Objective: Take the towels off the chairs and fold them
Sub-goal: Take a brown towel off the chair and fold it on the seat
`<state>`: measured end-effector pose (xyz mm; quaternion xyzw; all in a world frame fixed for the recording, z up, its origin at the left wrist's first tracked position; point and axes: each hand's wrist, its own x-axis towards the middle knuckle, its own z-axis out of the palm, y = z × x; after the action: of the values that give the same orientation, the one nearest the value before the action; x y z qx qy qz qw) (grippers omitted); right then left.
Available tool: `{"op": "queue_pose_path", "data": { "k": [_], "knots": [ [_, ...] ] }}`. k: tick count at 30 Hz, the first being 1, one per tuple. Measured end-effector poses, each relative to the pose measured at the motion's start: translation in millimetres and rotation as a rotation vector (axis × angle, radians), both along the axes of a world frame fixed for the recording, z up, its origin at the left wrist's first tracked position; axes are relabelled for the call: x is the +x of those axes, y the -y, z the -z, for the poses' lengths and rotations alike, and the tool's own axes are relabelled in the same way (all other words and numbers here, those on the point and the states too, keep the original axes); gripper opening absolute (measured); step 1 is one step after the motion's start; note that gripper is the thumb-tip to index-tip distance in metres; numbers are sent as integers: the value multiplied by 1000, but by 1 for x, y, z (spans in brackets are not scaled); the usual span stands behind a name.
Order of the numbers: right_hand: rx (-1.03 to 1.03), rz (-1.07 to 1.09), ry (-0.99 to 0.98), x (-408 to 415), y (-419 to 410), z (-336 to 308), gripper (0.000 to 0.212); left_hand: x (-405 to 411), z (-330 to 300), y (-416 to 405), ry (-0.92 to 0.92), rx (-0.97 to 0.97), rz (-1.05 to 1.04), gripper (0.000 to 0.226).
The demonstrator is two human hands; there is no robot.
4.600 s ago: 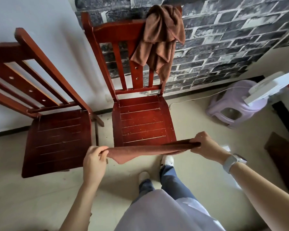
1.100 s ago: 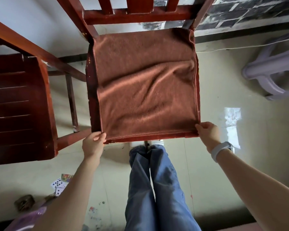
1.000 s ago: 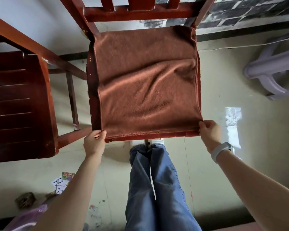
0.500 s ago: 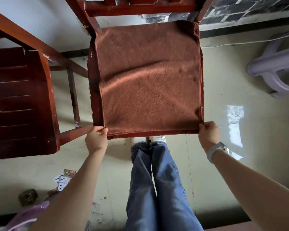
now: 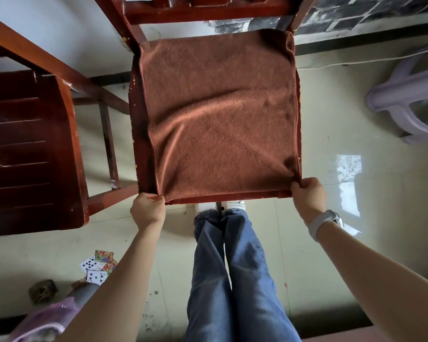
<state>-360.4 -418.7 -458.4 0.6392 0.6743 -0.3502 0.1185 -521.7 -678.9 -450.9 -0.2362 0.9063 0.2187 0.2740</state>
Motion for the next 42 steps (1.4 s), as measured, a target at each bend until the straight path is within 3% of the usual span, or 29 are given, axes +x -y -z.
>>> {"op": "queue_pose_path", "data": {
  "k": [7, 16, 23, 25, 28, 30, 34, 39, 42],
  "knots": [
    [-117, 155, -209, 7, -9, -9, 22, 0, 1, 1, -61, -34, 127, 14],
    [-323, 409, -345, 8, -16, -7, 10, 7, 4, 2, -90, -20, 197, 24],
    [-275, 519, -382, 3, -13, -13, 15, 4, 7, -2, 0, -33, 165, 21],
    [-240, 488, -400, 1, -14, -21, 7, 2, 1, 1, -8, 60, 78, 13],
    [-175, 367, -454, -3, -18, -45, 11, -3, -23, 8, -74, 336, -136, 4],
    [-153, 280, -496, -10, -21, -66, 14, -10, -50, 8, -115, 493, -207, 10],
    [-151, 201, -584, -28, -28, -113, 32, -30, -102, -1, -196, 631, -190, 17],
    [-278, 154, -724, -53, -41, -185, 39, -65, -175, -20, -230, 842, -278, 8],
    [-84, -43, -680, -60, -44, -220, 31, -81, -223, -25, -231, 950, -216, 12]
  ]
}}
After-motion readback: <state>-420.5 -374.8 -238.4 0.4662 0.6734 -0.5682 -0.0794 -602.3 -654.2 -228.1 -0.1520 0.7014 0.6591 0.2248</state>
